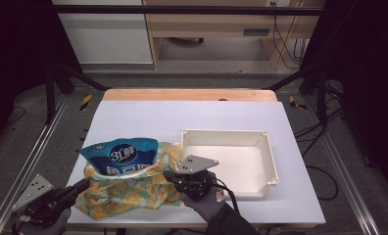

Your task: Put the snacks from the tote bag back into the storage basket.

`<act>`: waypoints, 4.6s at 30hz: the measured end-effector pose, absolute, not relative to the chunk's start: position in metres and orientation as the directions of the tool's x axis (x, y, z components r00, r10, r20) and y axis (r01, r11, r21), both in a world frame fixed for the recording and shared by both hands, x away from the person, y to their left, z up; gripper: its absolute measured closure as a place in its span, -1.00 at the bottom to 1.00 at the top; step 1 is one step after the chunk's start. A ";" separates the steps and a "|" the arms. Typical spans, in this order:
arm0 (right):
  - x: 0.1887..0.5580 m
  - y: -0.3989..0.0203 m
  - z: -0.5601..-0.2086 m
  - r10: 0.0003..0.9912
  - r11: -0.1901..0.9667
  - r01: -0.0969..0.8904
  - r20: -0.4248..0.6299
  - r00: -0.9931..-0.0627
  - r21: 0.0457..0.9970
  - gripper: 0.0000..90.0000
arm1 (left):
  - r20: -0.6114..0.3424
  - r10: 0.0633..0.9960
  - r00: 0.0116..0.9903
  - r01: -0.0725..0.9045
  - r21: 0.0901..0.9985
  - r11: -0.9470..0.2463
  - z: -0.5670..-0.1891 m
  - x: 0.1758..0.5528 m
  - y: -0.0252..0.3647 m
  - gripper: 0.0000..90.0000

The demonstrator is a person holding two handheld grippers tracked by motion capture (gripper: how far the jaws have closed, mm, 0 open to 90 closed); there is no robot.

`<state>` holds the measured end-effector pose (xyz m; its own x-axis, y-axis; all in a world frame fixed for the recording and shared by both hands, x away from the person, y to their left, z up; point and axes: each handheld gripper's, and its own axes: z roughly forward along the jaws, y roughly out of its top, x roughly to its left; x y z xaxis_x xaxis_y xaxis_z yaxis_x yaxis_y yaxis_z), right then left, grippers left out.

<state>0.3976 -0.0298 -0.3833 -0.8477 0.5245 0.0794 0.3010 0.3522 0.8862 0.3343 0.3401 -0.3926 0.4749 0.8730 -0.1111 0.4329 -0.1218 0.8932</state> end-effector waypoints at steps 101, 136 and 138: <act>0.379 -0.028 -0.408 0.558 0.348 0.342 0.101 -0.824 0.873 0.69 | -0.021 0.866 0.499 0.561 0.770 -0.304 -0.446 0.354 0.323 0.94; 0.392 0.018 -0.477 0.578 0.516 0.423 0.061 -0.814 0.745 1.00 | -0.055 0.838 0.543 0.372 0.910 -0.182 -0.399 0.340 0.319 0.86; 0.392 0.019 -0.478 0.579 0.518 0.425 0.061 -0.813 0.742 1.00 | -0.034 0.834 0.551 0.380 0.900 -0.214 -0.402 0.344 0.314 0.88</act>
<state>0.3921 0.0186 -0.4785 -0.8131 0.5789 0.0612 0.4248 0.5182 0.7423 0.3436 0.3143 -0.4022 0.5513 0.8336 -0.0343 0.3800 -0.2143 0.8998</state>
